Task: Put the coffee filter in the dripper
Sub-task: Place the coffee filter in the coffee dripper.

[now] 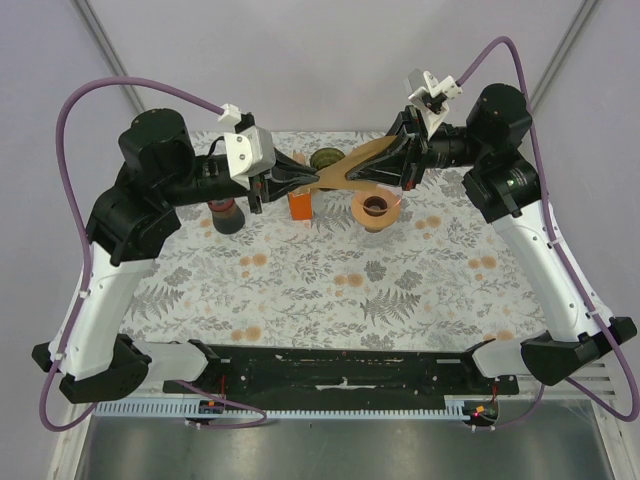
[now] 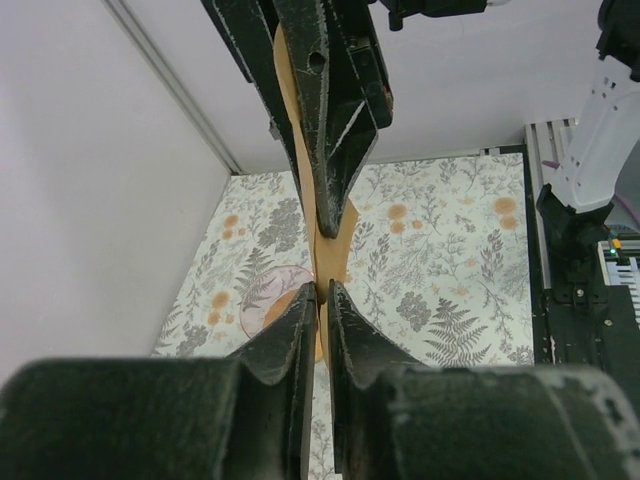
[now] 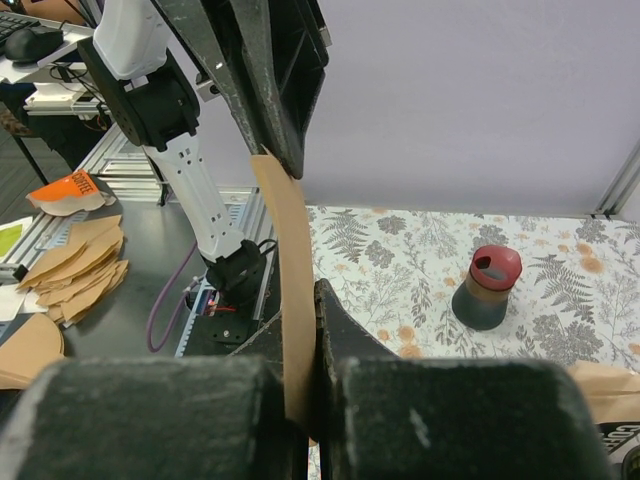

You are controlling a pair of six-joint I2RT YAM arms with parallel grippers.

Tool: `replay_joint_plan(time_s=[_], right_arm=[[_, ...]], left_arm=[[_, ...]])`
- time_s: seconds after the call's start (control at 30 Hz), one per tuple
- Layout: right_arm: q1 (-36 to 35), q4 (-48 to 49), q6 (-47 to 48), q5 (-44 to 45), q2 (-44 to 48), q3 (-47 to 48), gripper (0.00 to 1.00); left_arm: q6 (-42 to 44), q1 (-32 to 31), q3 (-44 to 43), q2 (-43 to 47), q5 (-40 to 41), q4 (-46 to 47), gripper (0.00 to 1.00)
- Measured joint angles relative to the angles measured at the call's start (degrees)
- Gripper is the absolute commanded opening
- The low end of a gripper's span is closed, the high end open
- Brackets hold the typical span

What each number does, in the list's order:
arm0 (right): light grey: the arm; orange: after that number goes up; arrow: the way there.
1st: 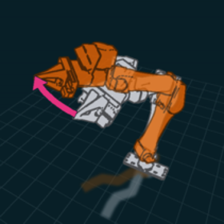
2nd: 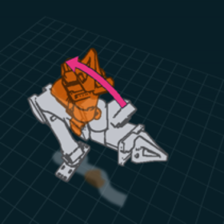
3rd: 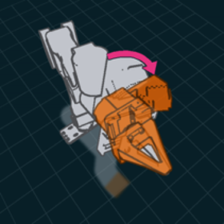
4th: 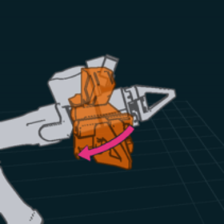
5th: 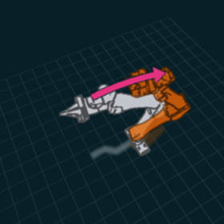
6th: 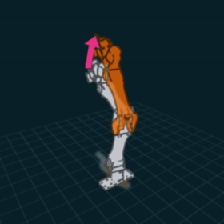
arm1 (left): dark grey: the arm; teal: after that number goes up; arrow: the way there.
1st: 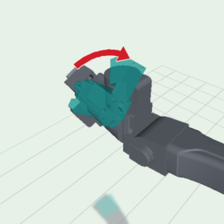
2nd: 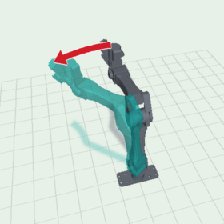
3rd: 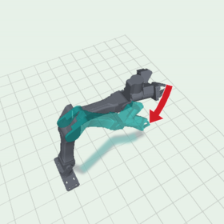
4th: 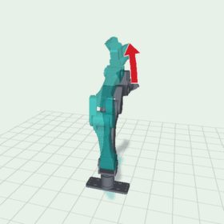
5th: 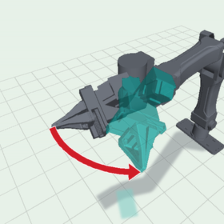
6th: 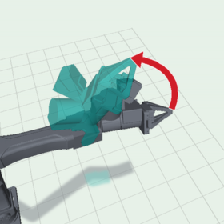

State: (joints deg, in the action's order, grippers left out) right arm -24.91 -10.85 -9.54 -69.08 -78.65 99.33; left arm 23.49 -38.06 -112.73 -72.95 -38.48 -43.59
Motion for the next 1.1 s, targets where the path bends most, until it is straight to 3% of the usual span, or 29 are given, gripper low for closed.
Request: replay_joint_plan(time_s=[0.23, 1.1], right_arm=[[0.00, -0.57, 0.17, 0.44, 0.00, 0.00, 0.00], [0.00, -0.90, 0.22, 1.01, -0.02, 0.04, 0.00]], left_arm=[[0.22, -0.07, 0.02, 0.79, -2.58, 0.00, 0.16], [3.21, -1.68, 0.31, 0.90, -0.59, -0.04, 0.22]])
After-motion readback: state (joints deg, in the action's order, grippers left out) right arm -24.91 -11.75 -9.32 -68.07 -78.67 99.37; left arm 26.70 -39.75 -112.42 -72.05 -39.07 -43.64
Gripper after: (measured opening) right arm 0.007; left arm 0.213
